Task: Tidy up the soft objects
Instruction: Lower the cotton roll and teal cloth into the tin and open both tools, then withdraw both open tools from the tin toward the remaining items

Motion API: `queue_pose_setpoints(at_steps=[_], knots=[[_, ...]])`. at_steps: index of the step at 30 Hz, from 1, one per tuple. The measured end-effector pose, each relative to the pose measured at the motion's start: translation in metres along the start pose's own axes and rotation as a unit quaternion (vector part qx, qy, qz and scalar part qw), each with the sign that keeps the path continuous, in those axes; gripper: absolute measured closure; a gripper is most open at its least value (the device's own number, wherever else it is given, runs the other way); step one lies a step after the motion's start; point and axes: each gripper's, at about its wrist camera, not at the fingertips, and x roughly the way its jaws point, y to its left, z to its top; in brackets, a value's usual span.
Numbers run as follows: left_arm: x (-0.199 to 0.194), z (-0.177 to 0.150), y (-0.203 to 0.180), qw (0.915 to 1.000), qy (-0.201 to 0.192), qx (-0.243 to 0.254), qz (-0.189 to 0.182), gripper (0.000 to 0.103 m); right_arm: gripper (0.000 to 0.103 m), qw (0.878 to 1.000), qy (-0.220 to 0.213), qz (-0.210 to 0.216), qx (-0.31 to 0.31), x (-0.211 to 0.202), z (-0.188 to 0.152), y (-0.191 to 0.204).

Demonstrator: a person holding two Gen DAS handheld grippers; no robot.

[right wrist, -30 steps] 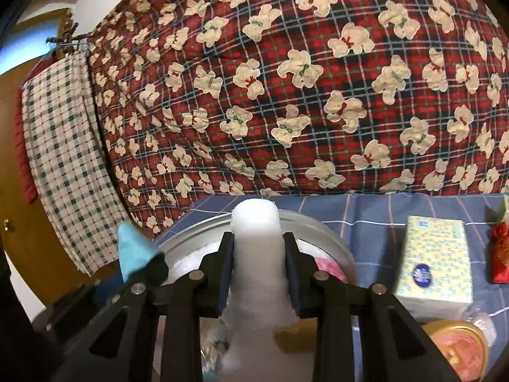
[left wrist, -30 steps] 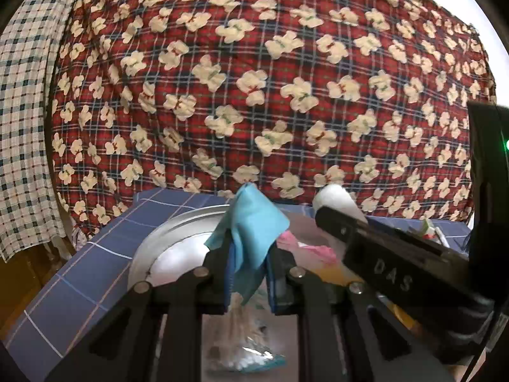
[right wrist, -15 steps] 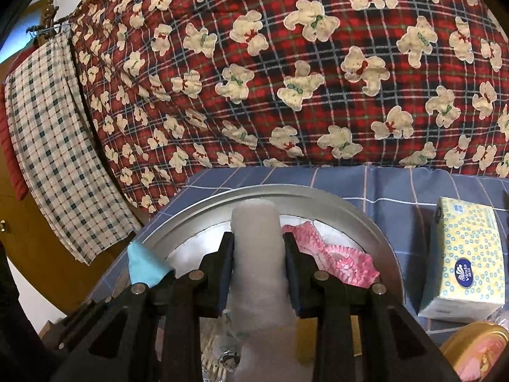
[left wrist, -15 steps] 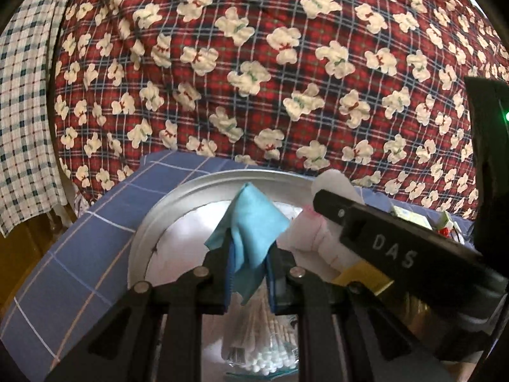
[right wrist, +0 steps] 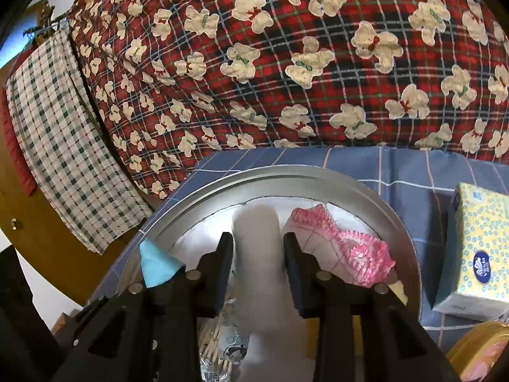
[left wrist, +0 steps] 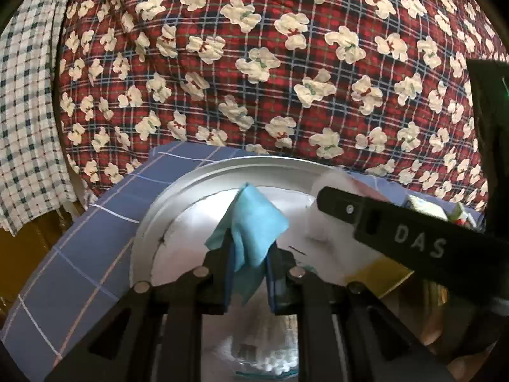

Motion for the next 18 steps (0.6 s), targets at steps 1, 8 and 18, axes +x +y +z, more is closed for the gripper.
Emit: queue_pose_setpoints(at_steps=[1,8,18], knots=[[0.000,0.000,0.000,1.0000,-0.001,0.001,0.002,0.088,0.050,1.000,-0.002,0.007,0.003,-0.001,0.000,-0.001],[-0.008,0.000,0.001,0.9998,-0.019,-0.007,0.009,0.045,0.026,0.998,-0.059,0.026,0.006,-0.025,-0.002,-0.001],[-0.037,0.002,-0.004,0.9928,-0.109,-0.001,0.050,0.000,0.026,0.987,-0.158,-0.028,0.003,-0.063,-0.013,-0.009]])
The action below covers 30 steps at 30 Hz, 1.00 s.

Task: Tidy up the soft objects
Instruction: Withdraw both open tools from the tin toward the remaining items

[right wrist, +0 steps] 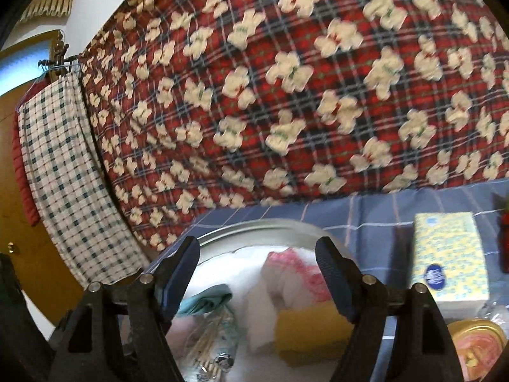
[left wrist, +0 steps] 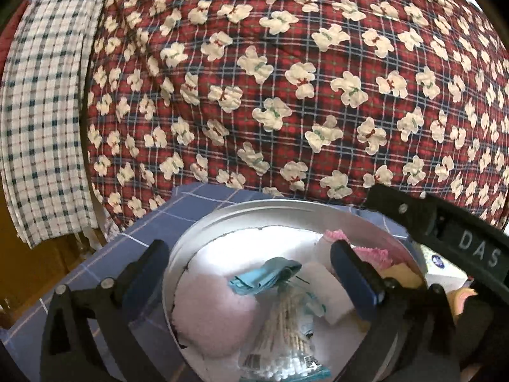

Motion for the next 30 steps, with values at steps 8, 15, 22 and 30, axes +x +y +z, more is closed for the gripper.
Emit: queue_pose_setpoints(at_steps=[8,15,22,30], knots=[[-0.013,-0.001,0.007,0.9989,-0.035,-0.022,0.023,0.000,0.021,0.996,-0.054,-0.072,-0.028,-0.020,-0.006,-0.005],[-0.015,-0.005,0.000,0.9983,-0.043,-0.002,0.038,0.000,0.018,0.990,-0.068,-0.106,-0.059,-0.031,-0.013,-0.010],[-0.021,-0.009,-0.015,0.9977,-0.049,0.032,0.034,0.000,0.018,0.986,-0.074,-0.119,-0.091,-0.039,-0.019,-0.011],[-0.026,-0.011,-0.020,0.9982,-0.045,0.027,0.030,0.000,0.018,0.988,-0.074,-0.112,-0.081,-0.052,-0.022,-0.020]])
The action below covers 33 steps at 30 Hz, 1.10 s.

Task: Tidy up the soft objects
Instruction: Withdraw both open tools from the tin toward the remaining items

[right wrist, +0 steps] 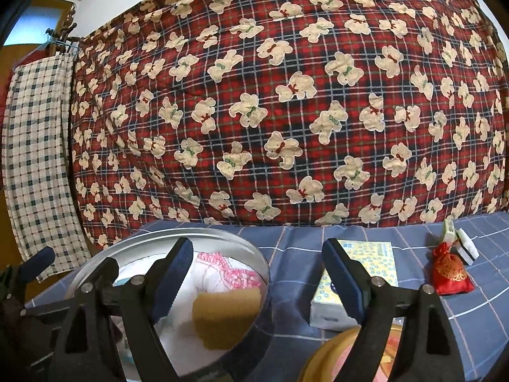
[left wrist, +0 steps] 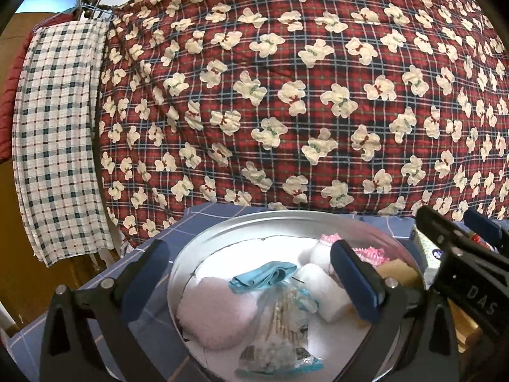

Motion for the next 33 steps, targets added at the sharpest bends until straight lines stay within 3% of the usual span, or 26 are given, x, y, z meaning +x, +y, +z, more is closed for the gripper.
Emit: queue_pose_setpoints(at_steps=[12,26,33], knots=[[-0.014,-0.005,-0.005,0.9992,0.011,-0.032,-0.020,0.000,0.018,1.000,0.015,-0.012,-0.006,-0.011,-0.006,-0.019],[-0.037,-0.012,-0.044,0.9971,0.016,-0.037,-0.065,0.000,0.018,0.998,0.015,-0.016,-0.066,-0.032,-0.013,-0.054],[-0.044,-0.014,-0.068,0.9965,0.020,-0.025,-0.078,0.000,0.018,0.997,0.035,-0.026,-0.059,-0.035,-0.015,-0.087]])
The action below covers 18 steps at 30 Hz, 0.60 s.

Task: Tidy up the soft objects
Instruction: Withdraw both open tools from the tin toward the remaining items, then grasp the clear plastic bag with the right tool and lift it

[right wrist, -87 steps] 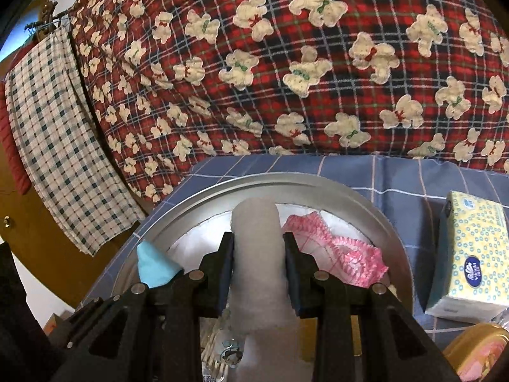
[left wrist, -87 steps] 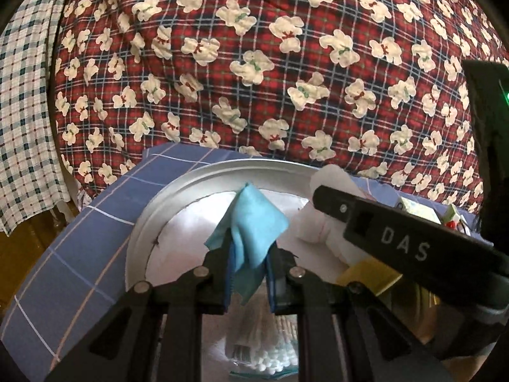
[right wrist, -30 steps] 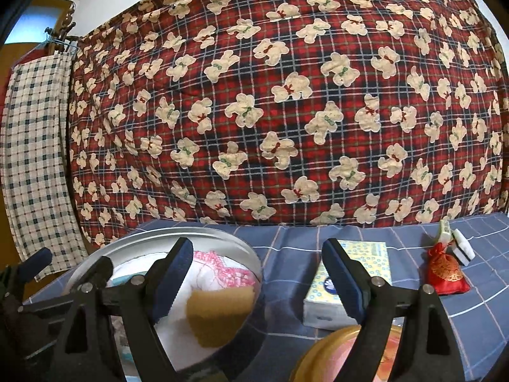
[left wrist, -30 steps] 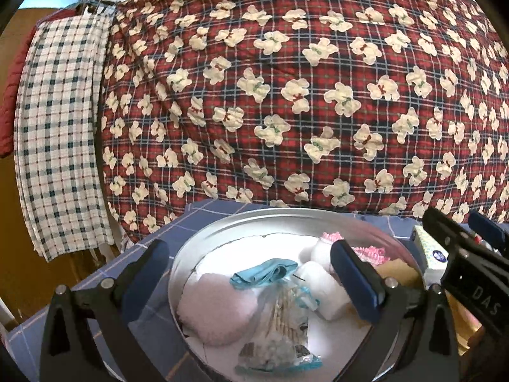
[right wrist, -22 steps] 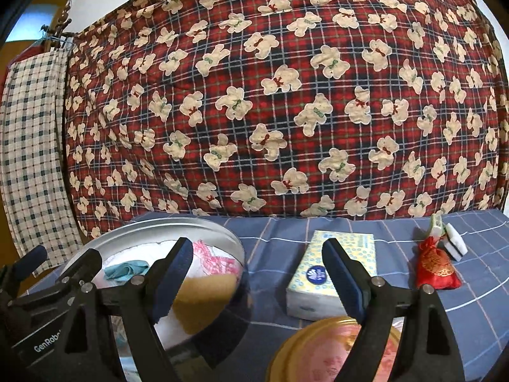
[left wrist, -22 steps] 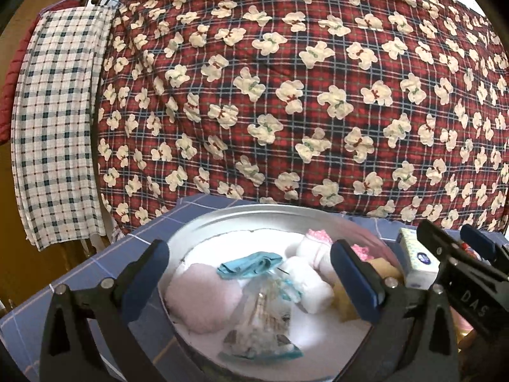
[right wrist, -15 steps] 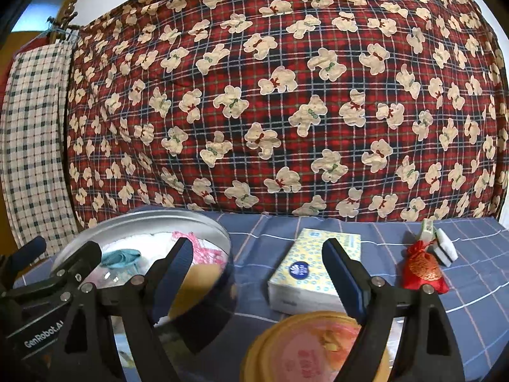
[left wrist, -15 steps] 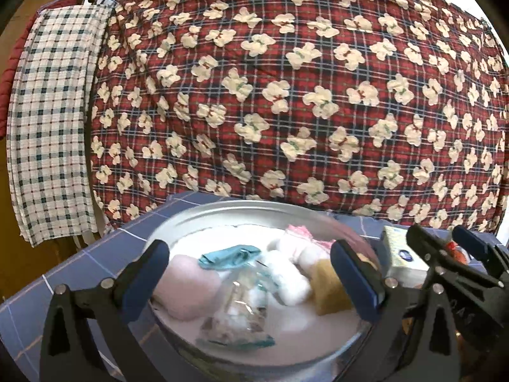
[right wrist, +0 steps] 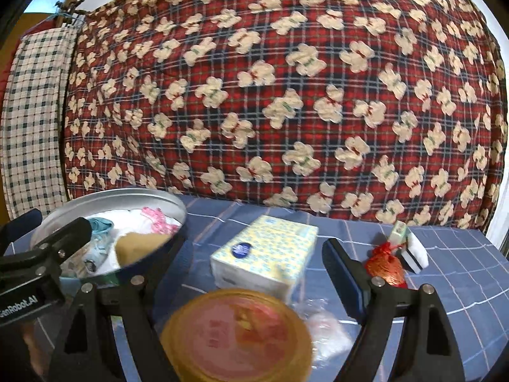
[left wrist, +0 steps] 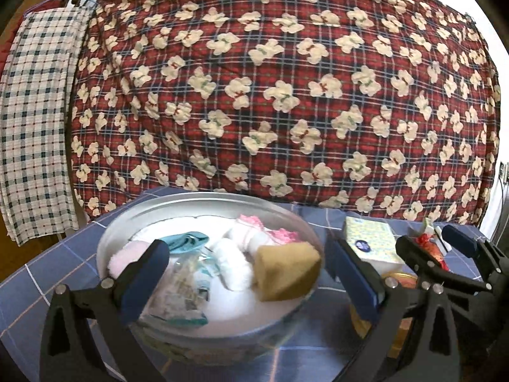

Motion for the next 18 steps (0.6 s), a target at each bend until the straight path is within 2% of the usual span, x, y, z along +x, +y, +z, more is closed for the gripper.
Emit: queue_pose_setpoints(at_steps=[6,18], knots=[[-0.002,-0.003,-0.017,0.9998,0.007,-0.005,-0.019,0.000,0.018,1.000,-0.002,-0.019,0.001,-0.006,-0.004,-0.026],[-0.005,-0.009,-0.063,0.9985,0.013,0.022,-0.049,0.000,0.018,0.997,0.011,-0.072,0.024,-0.008,-0.009,-0.095]])
